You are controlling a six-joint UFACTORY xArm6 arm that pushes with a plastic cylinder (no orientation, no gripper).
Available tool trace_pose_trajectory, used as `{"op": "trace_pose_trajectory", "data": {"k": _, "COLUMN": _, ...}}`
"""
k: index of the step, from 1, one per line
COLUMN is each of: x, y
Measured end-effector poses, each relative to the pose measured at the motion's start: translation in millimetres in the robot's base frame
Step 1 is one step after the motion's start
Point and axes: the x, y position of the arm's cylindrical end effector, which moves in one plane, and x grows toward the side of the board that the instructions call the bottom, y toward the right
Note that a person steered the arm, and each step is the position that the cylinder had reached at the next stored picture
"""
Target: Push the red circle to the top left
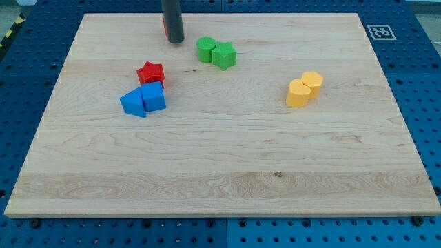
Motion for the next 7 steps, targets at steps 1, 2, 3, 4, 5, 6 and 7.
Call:
{"op": "trace_pose_trajectory", "data": {"k": 1, "x": 1, "y": 40}}
{"op": "trace_pose_trajectory", "data": {"k": 2, "x": -18, "y": 42}}
{"op": "trace_pose_trajectory", "data": {"k": 3, "x": -25, "y": 15}}
{"op": "trace_pose_trajectory", "data": {"k": 4, "x": -37, "y": -13}}
{"op": "trace_pose_trajectory", "data": {"k": 5, "x": -46, "y": -38}}
{"op": "trace_pose_trajectory", "data": {"k": 6, "x": -44, "y": -49}}
{"op": "trace_pose_trajectory", "data": {"k": 7, "x": -34, "y": -42}}
